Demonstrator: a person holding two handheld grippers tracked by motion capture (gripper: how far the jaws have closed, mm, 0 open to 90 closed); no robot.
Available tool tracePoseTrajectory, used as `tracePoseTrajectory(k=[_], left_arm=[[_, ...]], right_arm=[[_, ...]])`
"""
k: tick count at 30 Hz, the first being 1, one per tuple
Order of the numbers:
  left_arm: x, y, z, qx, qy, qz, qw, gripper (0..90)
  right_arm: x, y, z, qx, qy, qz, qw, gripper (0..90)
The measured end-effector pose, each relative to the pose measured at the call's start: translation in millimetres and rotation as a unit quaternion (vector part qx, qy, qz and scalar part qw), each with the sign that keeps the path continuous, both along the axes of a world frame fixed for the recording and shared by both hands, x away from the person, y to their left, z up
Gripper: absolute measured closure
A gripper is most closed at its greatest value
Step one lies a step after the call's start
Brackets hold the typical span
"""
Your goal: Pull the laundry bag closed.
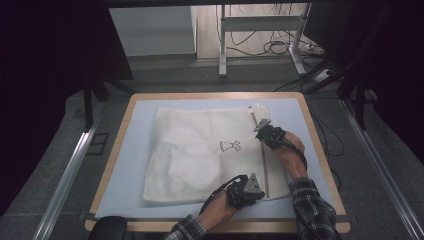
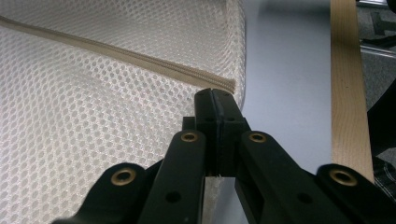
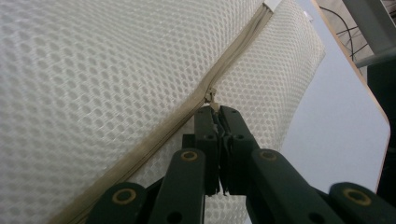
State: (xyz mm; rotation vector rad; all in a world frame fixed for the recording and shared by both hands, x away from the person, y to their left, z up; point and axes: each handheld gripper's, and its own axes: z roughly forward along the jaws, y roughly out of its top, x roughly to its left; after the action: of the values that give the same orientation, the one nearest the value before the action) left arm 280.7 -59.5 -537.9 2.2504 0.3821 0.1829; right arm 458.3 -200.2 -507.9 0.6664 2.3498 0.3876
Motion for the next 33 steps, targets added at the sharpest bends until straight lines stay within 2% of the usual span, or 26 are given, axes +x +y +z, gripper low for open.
tracePoseTrajectory(k=[23, 33], left_arm=[[0.3, 0.0, 0.1, -0.001, 0.003, 0.000, 1.0000, 90.0], [0.1, 0.0, 0.1, 0.000, 0.001, 0.000, 1.0000, 90.0]], right_arm=[[29.8, 7.9, 5.0, -0.005, 0.008, -0.011, 0.9999, 85.8], [41.4, 10.5, 5.7, -0.010, 0.004, -0.013, 0.9999, 85.7]])
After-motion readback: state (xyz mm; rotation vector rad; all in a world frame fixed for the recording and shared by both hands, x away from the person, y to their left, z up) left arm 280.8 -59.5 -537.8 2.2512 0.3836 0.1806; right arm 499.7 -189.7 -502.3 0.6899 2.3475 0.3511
